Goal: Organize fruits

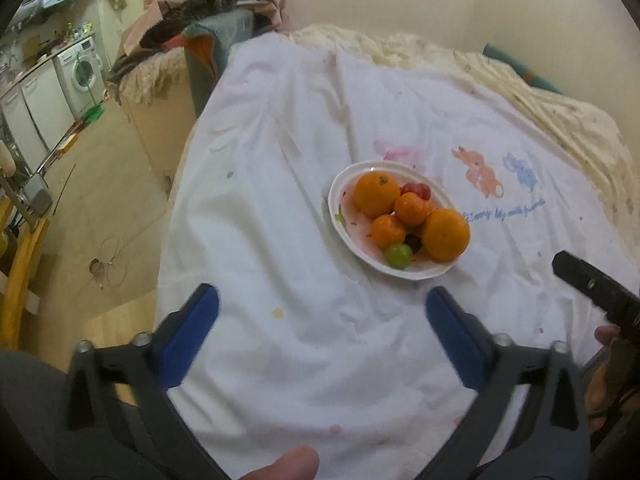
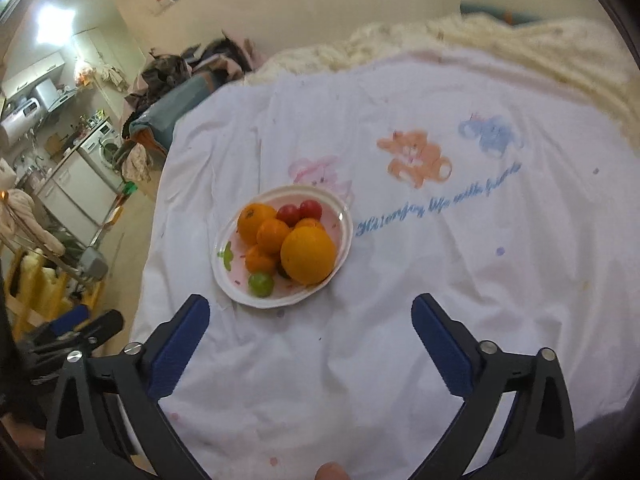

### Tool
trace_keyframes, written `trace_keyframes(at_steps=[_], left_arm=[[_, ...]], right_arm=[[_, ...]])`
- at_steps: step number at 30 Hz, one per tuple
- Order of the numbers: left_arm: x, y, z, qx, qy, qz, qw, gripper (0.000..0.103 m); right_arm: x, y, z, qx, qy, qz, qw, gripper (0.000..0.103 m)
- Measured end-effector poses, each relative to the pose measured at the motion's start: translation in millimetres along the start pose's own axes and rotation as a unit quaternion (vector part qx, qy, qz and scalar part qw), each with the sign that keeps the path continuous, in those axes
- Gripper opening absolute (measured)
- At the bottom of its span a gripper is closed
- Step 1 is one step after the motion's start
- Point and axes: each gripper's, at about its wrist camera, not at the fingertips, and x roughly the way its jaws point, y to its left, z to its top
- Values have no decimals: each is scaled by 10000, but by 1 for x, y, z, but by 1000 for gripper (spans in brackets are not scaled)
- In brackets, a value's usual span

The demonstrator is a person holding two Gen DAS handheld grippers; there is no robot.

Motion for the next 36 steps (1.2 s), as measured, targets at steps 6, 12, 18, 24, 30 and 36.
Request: trace_keyframes(at_steps=[6,12,18,24,30,36], left_arm=[[-8,-4,-4,16,-359,78,9993,103],[-10,-10,-5,116,-543,99,9984,103],[-11,-10,-5,132,-603,85,9981,103],[-11,-7,-4,42,-599,77,9982,103],[-10,-8,-5,39,-573,58,9983,103],[-9,-8,-5,25,-561,38,9984,103]], right_arm=[[-4,18,-12,-344,-285,-286,9986,103],[-4,31,-13,-659,-521,-575,9948,103],[0,33,-14,-650,-476,-592,9950,103],[2,34,-16,-618,-470,-661,9948,103],[2,32,-15,-546,-489,-659,9951,103],[-1,31,-14,-528,-488,-663,9952,103]])
